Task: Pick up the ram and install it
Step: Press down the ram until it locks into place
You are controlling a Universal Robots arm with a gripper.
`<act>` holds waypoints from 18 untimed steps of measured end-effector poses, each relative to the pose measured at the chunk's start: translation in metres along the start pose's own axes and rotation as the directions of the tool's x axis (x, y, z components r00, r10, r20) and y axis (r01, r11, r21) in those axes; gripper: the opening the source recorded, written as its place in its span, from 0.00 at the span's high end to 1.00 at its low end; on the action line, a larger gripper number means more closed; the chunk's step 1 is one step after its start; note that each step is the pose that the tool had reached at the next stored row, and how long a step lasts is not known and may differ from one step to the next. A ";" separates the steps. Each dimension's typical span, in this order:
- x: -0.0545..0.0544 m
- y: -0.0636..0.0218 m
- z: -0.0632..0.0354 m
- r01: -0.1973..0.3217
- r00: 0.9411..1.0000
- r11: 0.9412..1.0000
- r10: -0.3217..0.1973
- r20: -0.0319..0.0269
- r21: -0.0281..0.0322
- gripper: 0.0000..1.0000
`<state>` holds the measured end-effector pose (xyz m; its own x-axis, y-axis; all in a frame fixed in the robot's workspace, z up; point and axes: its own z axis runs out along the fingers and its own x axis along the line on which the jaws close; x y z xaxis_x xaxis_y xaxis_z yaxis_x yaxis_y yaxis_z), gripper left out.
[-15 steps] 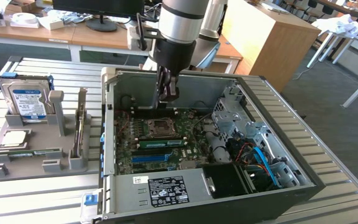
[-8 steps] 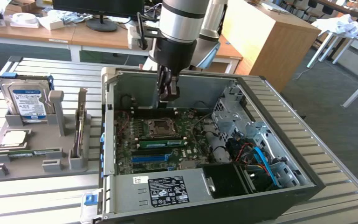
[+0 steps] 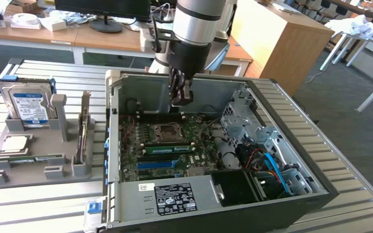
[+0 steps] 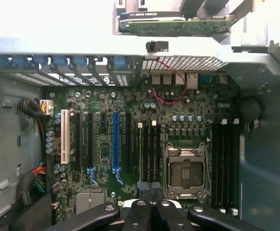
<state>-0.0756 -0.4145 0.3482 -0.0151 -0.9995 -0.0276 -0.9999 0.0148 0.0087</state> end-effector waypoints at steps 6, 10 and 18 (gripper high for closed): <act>0.001 -0.0088 -0.0001 0.000 1.000 1.000 0.000 0.000 -0.001 0.90; 0.001 -0.0180 -0.0002 0.000 1.000 1.000 0.000 0.000 -0.001 0.90; 0.001 -0.0278 -0.0003 0.001 1.000 1.000 -0.001 0.000 -0.002 0.90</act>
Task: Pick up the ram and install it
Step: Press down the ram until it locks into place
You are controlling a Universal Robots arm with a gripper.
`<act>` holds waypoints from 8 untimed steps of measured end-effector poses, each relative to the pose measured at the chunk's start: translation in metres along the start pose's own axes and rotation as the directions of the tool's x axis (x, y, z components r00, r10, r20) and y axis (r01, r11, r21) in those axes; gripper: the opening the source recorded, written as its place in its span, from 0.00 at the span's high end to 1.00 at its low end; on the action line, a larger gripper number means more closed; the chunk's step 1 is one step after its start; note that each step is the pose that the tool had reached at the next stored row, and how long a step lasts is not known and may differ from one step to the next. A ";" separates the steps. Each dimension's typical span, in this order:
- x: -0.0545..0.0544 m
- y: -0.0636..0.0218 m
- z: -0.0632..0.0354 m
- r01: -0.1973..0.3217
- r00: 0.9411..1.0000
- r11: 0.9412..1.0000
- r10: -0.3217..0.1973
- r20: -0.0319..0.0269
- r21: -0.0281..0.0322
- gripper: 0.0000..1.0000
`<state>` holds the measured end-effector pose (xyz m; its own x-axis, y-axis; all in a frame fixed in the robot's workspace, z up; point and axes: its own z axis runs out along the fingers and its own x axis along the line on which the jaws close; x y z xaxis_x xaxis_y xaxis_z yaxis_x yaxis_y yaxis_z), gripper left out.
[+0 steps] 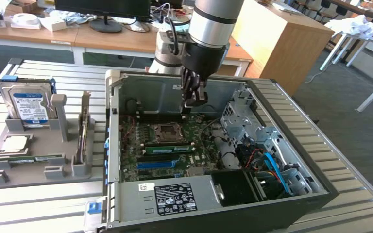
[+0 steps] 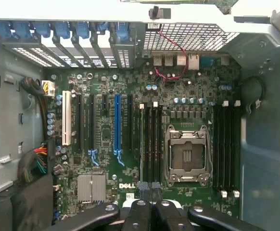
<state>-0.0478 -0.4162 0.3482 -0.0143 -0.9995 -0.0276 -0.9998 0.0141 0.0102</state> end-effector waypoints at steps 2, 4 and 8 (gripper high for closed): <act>0.000 0.0000 0.0000 0.000 1.000 1.000 0.000 0.000 0.000 0.90; 0.000 0.0000 0.0000 0.000 1.000 1.000 0.000 0.000 0.000 0.90; 0.000 0.0000 0.0000 0.000 1.000 1.000 0.000 0.000 0.000 0.90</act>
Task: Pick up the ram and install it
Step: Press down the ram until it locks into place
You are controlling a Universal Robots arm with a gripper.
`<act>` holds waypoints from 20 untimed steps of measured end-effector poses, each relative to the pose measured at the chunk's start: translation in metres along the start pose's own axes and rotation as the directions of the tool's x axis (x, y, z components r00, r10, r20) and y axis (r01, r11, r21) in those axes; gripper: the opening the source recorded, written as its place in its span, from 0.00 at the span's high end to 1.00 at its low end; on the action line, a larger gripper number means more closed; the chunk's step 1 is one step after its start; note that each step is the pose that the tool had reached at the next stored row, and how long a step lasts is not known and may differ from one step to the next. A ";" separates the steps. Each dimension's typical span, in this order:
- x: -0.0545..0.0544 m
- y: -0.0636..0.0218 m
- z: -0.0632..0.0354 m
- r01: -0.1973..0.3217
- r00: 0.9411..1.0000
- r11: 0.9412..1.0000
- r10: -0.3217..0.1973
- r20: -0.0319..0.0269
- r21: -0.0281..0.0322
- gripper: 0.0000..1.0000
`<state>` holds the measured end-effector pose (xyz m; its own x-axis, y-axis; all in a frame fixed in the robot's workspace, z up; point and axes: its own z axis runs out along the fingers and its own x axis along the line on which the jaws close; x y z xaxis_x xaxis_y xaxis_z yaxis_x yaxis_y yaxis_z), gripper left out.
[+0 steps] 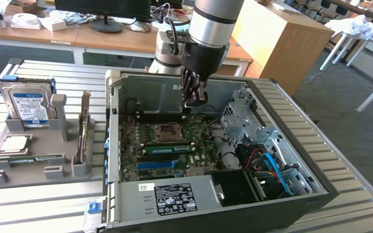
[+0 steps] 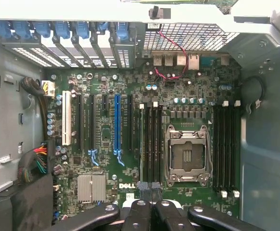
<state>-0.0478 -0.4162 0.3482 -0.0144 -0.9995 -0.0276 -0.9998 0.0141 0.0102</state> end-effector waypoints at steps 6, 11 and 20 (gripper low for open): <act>0.000 0.0000 0.0000 -0.007 1.000 1.000 0.007 0.000 0.000 0.90; 0.000 0.0000 0.0002 -0.067 0.998 0.998 0.067 0.001 0.002 0.90; 0.000 0.0000 0.0015 -0.216 0.976 0.976 0.216 0.003 0.006 0.90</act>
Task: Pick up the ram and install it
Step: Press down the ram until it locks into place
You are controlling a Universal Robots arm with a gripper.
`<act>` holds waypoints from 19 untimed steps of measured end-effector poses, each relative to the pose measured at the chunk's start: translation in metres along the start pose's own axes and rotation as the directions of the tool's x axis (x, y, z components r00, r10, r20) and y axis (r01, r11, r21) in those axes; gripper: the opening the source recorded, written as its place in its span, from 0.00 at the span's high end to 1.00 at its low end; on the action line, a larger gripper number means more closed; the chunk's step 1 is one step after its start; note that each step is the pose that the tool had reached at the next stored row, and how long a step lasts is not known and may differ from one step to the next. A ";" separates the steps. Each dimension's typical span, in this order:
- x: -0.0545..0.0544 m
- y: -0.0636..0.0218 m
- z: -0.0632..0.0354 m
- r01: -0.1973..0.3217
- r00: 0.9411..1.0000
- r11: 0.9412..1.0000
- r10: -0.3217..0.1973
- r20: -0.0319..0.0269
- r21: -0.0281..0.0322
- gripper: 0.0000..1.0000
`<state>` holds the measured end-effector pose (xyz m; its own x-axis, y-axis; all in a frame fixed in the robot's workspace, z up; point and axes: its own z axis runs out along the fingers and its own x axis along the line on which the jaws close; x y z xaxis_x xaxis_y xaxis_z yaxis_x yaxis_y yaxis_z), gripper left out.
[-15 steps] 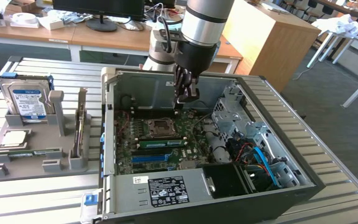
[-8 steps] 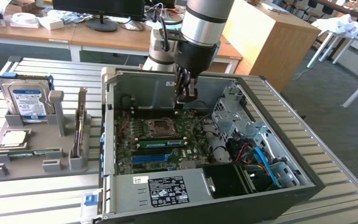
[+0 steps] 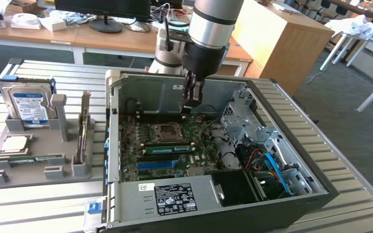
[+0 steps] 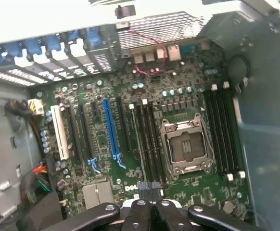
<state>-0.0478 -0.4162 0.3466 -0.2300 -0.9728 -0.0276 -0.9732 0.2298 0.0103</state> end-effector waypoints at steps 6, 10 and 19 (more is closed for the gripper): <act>0.000 0.0000 0.0008 -0.109 0.994 0.994 0.109 0.001 0.003 0.90; 0.000 0.0000 0.0015 -0.181 0.983 0.983 0.181 0.002 0.005 0.90; 0.000 0.0000 0.0034 -0.338 0.941 0.941 0.338 0.005 0.009 0.90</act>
<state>-0.0478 -0.4162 0.3432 -0.5455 -0.8377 -0.0276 -0.8381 0.5454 0.0103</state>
